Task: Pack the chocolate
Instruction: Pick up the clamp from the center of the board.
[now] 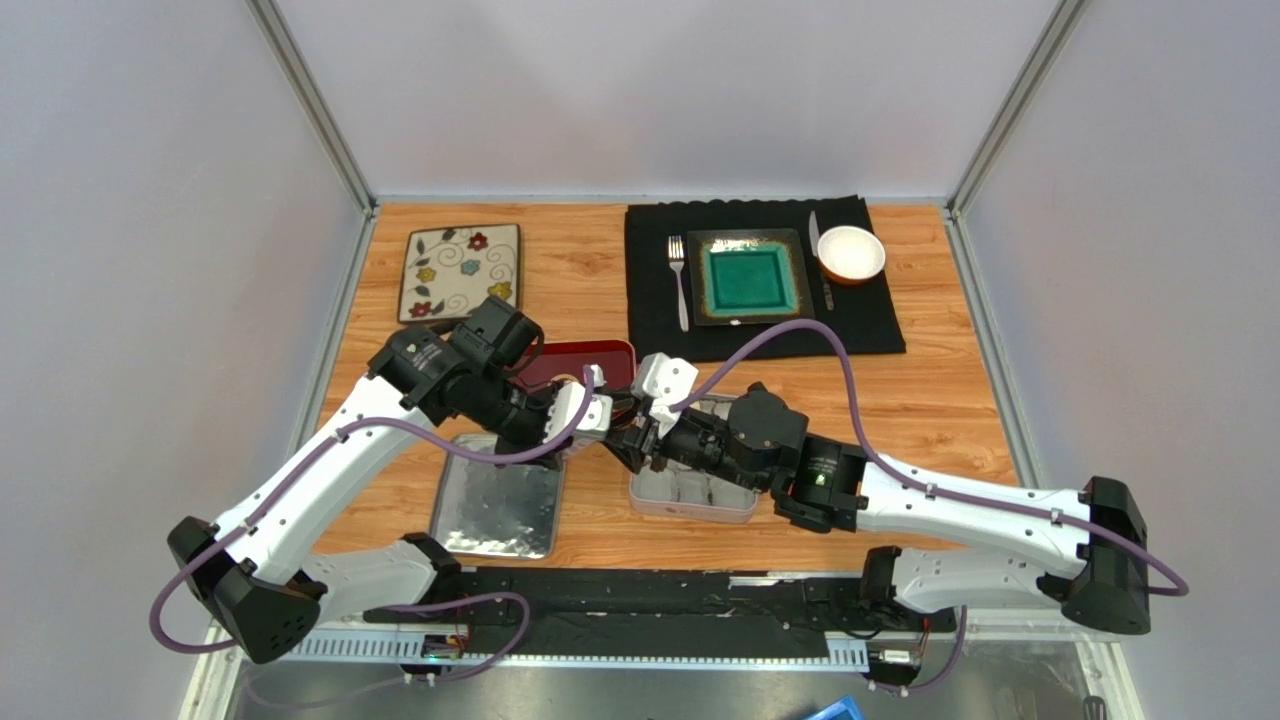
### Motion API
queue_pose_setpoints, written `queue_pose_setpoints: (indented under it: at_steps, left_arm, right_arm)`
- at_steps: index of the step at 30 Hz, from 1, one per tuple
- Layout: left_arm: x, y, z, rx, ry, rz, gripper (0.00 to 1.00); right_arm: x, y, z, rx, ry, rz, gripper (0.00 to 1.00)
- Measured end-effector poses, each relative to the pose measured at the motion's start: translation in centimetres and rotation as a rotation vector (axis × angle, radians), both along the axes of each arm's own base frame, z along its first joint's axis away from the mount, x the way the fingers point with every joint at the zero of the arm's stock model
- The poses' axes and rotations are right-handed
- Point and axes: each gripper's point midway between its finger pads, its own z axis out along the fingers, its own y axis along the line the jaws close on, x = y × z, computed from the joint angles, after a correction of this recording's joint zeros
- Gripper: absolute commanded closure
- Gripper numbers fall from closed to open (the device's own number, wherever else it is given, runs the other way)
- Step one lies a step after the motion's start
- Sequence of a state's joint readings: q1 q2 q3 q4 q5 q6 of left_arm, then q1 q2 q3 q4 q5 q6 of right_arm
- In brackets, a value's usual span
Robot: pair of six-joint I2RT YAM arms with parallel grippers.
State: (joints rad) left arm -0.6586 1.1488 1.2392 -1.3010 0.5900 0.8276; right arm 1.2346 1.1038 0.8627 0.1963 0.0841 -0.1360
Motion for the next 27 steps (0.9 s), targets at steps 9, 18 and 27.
queue_pose_setpoints:
  at_steps: [9, 18, 27]
  left_arm:
    - [0.2, -0.1, 0.2, -0.002, -0.01, 0.001, 1.0]
    - [0.6, -0.2, 0.6, -0.006, -0.039, -0.001, 1.0]
    - [0.9, -0.4, 0.9, -0.015, -0.054, -0.001, 1.0]
  right_arm:
    - [-0.6, -0.2, 0.4, 0.039, 0.039, 0.01, 0.62]
    - [-1.0, -1.2, 0.3, 0.083, 0.08, 0.003, 0.64]
    - [-1.2, -1.7, 0.2, 0.105, 0.104, -0.001, 0.64]
